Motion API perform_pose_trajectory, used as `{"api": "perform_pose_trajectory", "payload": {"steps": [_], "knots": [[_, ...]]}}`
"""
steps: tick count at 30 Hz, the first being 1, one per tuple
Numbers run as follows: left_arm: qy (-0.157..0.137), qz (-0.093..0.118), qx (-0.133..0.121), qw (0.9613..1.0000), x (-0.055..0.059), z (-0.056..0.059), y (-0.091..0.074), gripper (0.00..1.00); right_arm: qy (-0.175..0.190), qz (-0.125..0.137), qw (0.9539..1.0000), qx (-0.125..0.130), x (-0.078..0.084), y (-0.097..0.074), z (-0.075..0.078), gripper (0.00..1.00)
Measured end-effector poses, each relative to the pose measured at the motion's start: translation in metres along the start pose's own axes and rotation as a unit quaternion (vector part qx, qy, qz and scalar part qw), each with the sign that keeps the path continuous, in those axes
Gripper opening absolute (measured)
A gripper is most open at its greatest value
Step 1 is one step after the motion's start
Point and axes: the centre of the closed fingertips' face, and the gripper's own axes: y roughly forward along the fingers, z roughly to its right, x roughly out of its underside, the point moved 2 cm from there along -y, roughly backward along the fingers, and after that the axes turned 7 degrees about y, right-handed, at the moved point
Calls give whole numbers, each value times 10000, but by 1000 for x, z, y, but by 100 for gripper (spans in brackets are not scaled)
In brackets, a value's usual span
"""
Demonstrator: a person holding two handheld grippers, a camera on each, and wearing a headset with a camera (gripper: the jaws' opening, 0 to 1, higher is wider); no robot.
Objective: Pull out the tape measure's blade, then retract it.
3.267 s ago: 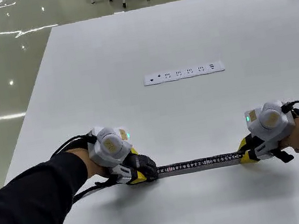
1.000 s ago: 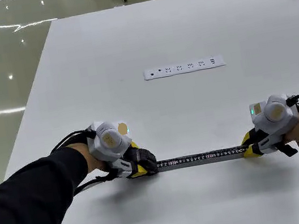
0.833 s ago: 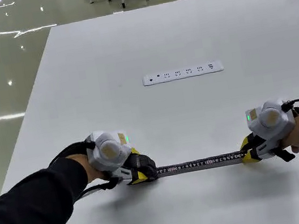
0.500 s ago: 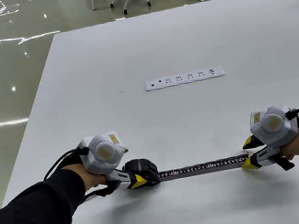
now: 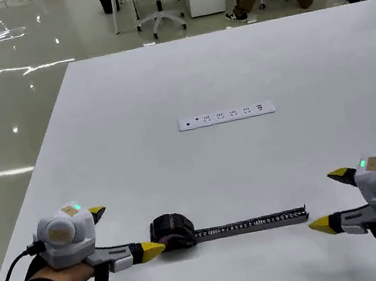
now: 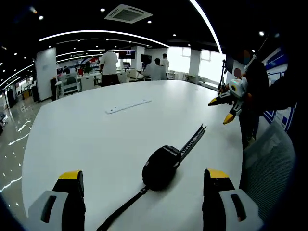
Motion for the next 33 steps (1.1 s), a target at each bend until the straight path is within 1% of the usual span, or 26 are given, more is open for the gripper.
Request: {"api": "perform_pose_trajectory", "payload": {"steps": [1,2,3,4,5,6,7,8,9,10,11,12,13,14,15,16,17,19,21,23,26,27,29,31,33], "knots": [[103,177,-206,9996,0,-2,-6,100,93,11,9999,97,4,-5,0,76],[-60,299,-245,9992,5,1,-14,100,200,71,9996,179,9,-11,0,79],[-230,284,-257,9990,10,3,-19,100,266,86,9994,197,13,-15,-2,81],[-373,208,-282,9987,19,5,-25,100,327,97,9991,245,18,-19,-2,82],[-356,162,-300,9988,30,5,-30,100,391,156,9986,311,23,-26,-3,85],[-379,116,-246,9989,36,9,-34,100,436,191,9983,328,28,-29,-4,87],[-271,-22,-83,9996,45,22,-40,100,497,173,9981,331,35,-36,-7,90],[-6,-151,-135,9998,51,23,-44,100,526,166,9979,346,39,-41,-9,93],[-10,-111,-127,9999,52,26,-47,100,547,173,9977,358,44,-46,-11,95],[-75,-59,-146,9998,53,27,-53,100,585,177,9974,378,49,-53,-14,96],[-169,-10,-188,9997,47,29,-59,100,672,151,9969,393,54,-58,-16,99],[-369,72,-320,9988,44,26,-65,100,711,107,9966,411,61,-64,-15,100],[-455,134,-382,9981,46,18,-67,100,749,96,9960,472,65,-69,-15,100],[-484,197,-425,9977,43,16,-71,100,774,109,9956,519,67,-73,-14,100],[-480,278,-464,9974,39,14,-75,100,887,163,9941,603,69,-80,-13,100],[-431,299,-497,9974,37,13,-77,100,881,174,9941,612,70,-84,-13,100],[-345,291,-509,9977,36,12,-78,100,870,193,9938,668,70,-87,-12,100],[-315,300,-506,9978,33,13,-80,100,861,211,9939,659,70,-91,-12,100],[-289,258,-506,9980,31,14,-81,100,746,183,9947,686,67,-95,-14,100],[-367,167,-527,9978,35,13,-81,100,843,266,9936,701,63,-97,-14,100],[-362,164,-550,9977,36,15,-82,100,857,299,9933,710,62,-98,-15,100],[-334,122,-543,9979,37,18,-82,100,869,284,9933,701,62,-98,-16,100],[-336,-16,-488,9982,43,20,-83,100,848,274,9937,685,64,-97,-17,100],[-369,23,-493,9981,43,21,-84,100,931,265,9933,634,65,-98,-19,100],[-388,60,-526,9978,44,20,-87,100,884,246,9936,652,66,-99,-20,100]]}}
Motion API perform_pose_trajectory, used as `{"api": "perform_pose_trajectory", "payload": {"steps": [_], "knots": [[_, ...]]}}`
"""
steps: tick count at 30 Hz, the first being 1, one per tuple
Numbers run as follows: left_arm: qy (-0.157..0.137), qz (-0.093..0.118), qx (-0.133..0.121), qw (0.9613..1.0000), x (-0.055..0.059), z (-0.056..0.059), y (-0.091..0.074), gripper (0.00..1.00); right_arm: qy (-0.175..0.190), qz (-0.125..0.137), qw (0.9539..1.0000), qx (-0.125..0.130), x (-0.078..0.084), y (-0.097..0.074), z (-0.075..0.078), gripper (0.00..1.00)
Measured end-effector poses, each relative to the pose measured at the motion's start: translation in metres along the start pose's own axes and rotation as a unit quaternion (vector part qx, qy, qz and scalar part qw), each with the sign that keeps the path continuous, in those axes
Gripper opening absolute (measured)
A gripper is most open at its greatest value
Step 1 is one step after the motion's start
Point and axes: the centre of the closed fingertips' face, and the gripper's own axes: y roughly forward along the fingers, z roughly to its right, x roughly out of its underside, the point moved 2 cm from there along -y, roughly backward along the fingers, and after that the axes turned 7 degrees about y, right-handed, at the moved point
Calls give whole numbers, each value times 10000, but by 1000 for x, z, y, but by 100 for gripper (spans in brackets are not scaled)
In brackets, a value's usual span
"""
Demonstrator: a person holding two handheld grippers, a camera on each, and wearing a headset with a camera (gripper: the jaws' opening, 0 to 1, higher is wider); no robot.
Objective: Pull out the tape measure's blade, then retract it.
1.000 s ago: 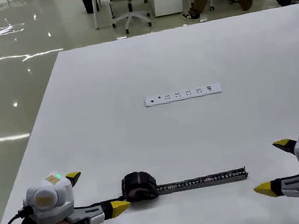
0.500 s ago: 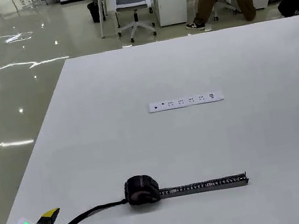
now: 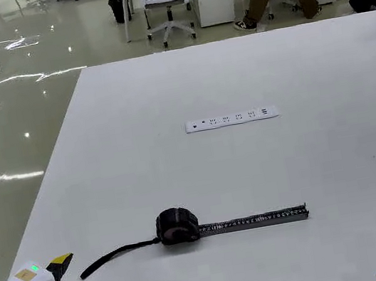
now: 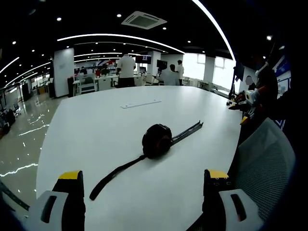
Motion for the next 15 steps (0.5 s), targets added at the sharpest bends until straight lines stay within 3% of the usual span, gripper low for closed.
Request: {"api": "perform_pose_trajectory", "payload": {"steps": [2,4,8,15], "knots": [[29,82,-12,10000,0,1,-1,100,3,-23,10000,-9,1,0,0,100],[244,-58,-181,9995,5,-6,-1,100,-109,-25,9999,-3,1,-1,0,100],[155,-43,-122,9998,4,-2,0,100,-152,-24,9999,-46,-2,-1,0,100],[117,50,-123,9998,-9,8,-1,100,-225,-33,9997,-82,-4,-1,0,100]]}}
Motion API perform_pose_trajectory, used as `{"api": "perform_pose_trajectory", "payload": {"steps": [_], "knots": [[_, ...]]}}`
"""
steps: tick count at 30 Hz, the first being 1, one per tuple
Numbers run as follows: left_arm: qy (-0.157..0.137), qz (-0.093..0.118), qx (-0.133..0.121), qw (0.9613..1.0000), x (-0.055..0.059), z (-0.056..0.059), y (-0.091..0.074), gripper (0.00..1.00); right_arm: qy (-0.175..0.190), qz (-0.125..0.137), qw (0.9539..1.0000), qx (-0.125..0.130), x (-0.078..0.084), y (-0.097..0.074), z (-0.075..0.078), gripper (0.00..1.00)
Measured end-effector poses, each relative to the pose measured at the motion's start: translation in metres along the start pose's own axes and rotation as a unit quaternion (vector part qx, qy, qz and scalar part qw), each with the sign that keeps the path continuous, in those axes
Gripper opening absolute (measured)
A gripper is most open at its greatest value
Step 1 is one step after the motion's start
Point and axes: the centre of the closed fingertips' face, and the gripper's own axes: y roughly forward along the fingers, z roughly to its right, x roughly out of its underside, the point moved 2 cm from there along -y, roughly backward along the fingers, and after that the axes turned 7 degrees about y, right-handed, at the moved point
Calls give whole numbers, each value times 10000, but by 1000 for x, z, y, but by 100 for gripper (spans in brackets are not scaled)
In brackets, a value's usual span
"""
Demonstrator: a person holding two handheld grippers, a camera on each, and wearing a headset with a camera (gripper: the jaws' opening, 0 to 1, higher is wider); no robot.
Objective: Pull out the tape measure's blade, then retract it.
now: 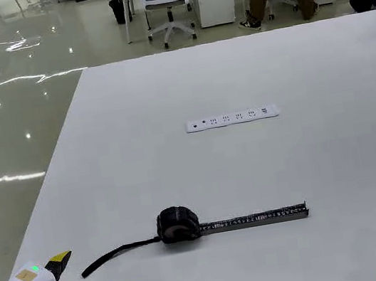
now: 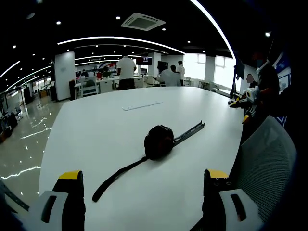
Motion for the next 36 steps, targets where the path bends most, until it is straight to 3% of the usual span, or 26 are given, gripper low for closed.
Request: {"api": "perform_pose_trajectory", "payload": {"steps": [3,5,10,26,31,36], "knots": [[-28,-2,-16,10000,-3,2,1,100,-33,-7,10000,-3,0,-2,0,100],[47,-116,-108,9999,-2,3,1,100,-37,3,10000,-10,0,-2,-1,100],[-22,-83,-65,9999,-6,8,1,100,-71,-71,9999,-53,6,-2,-2,100],[-123,13,-45,9999,-2,-4,14,100,-218,-73,9997,-94,2,-4,1,100],[-192,7,-51,9998,-3,-3,17,100,-355,-80,9993,-121,-9,-5,0,100],[-396,45,-220,9990,-13,-1,24,100,-816,-164,9963,-215,-30,1,1,100]]}}
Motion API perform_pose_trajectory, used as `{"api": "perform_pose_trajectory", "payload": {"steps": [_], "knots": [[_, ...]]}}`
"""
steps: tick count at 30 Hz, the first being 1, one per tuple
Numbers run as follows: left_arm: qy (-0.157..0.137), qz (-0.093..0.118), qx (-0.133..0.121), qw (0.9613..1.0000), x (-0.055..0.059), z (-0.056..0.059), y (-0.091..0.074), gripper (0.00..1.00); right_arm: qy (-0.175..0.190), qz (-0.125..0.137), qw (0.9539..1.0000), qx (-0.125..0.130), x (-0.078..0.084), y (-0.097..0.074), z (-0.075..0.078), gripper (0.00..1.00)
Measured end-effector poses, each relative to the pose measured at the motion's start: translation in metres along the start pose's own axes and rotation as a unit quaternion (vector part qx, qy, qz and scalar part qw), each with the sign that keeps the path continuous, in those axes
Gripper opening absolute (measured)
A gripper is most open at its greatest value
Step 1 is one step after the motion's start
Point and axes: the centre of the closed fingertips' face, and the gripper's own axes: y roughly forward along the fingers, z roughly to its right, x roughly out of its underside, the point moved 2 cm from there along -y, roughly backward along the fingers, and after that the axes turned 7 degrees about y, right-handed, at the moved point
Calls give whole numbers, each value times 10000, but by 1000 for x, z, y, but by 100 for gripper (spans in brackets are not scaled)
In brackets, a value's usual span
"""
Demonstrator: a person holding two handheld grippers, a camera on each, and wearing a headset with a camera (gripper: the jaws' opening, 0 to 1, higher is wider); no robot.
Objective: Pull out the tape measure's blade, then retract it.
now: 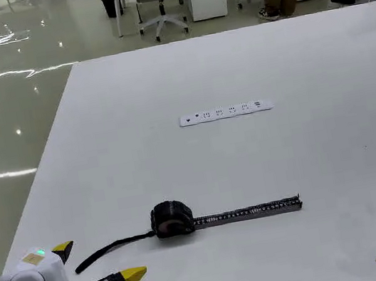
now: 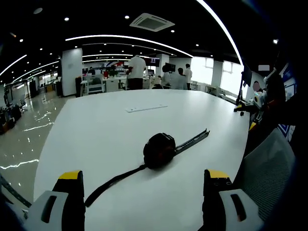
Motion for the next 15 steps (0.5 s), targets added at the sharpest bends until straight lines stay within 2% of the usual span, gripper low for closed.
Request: {"api": "perform_pose_trajectory", "payload": {"steps": [3,7,10,12,15], "knots": [[-50,77,-56,9999,-7,7,8,100,-309,-101,9994,-144,-16,8,5,100],[-56,0,-97,9999,-12,16,20,100,-547,-288,9973,-404,-29,21,7,100],[-84,11,-122,9999,-17,23,30,100,-816,-406,9937,-648,-38,30,7,100],[-77,70,-138,9999,-23,29,38,100,-1003,-428,9917,-683,-45,37,10,99],[-129,50,-141,9998,-28,35,52,100,-1088,-477,9893,-845,-50,48,11,97]]}}
